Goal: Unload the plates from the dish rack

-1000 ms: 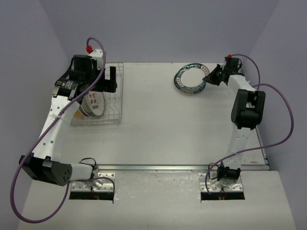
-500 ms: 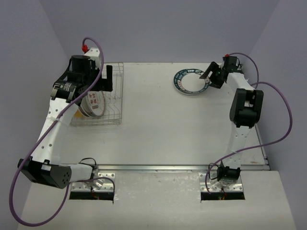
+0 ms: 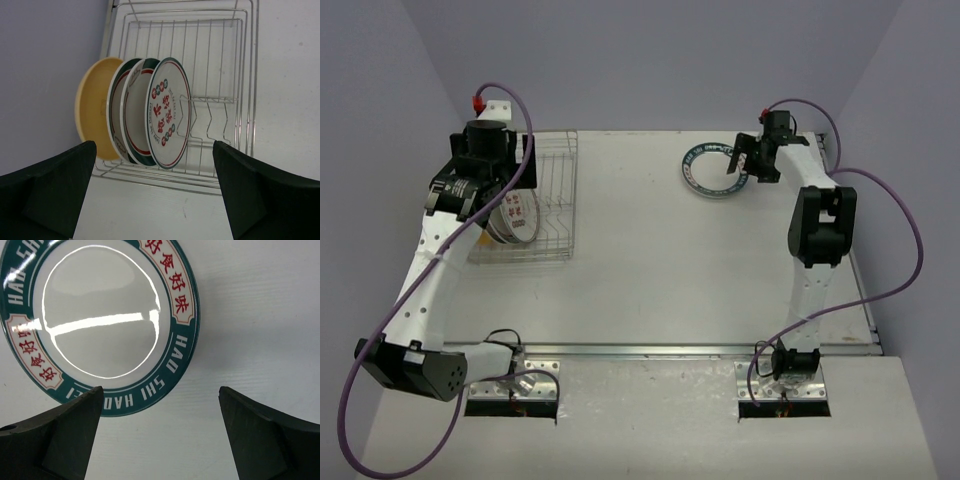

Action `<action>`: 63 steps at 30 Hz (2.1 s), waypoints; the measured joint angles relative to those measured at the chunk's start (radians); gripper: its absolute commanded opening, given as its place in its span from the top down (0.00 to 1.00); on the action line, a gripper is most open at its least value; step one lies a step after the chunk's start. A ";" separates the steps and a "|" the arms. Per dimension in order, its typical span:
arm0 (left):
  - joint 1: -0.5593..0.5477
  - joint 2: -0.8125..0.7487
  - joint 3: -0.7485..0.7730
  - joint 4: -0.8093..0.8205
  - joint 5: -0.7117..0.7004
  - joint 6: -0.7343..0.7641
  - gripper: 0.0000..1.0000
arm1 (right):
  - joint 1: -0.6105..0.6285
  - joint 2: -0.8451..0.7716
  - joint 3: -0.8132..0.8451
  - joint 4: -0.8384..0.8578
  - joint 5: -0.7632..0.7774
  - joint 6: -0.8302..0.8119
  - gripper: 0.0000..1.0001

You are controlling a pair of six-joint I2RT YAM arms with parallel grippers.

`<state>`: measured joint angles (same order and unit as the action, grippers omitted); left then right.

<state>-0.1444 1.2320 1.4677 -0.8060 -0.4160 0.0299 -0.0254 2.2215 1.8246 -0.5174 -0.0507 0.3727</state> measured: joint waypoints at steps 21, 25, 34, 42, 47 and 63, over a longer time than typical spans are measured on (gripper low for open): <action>0.075 0.272 0.017 -0.050 0.005 0.012 0.43 | 0.091 -0.664 -0.428 0.025 -0.039 -0.089 0.01; 0.089 0.317 0.025 -0.050 -0.005 0.004 0.48 | 0.092 -0.708 -0.497 0.020 -0.052 -0.091 0.01; 0.125 0.396 0.034 -0.044 0.001 -0.022 0.69 | 0.092 -0.739 -0.535 0.007 -0.080 -0.089 0.01; 0.134 0.433 0.060 -0.061 -0.001 -0.043 0.81 | 0.092 -0.762 -0.537 0.007 -0.095 -0.085 0.01; 0.136 0.431 0.087 -0.067 -0.003 -0.041 0.90 | 0.092 -0.776 -0.555 0.006 -0.109 -0.078 0.01; 0.138 0.310 0.120 -0.114 -0.040 0.029 1.00 | 0.092 -0.790 -0.558 -0.010 -0.160 -0.032 0.01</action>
<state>-0.0067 1.5419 1.5878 -0.9200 -0.4559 0.0592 0.0662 1.4315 1.2663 -0.5279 -0.2103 0.3410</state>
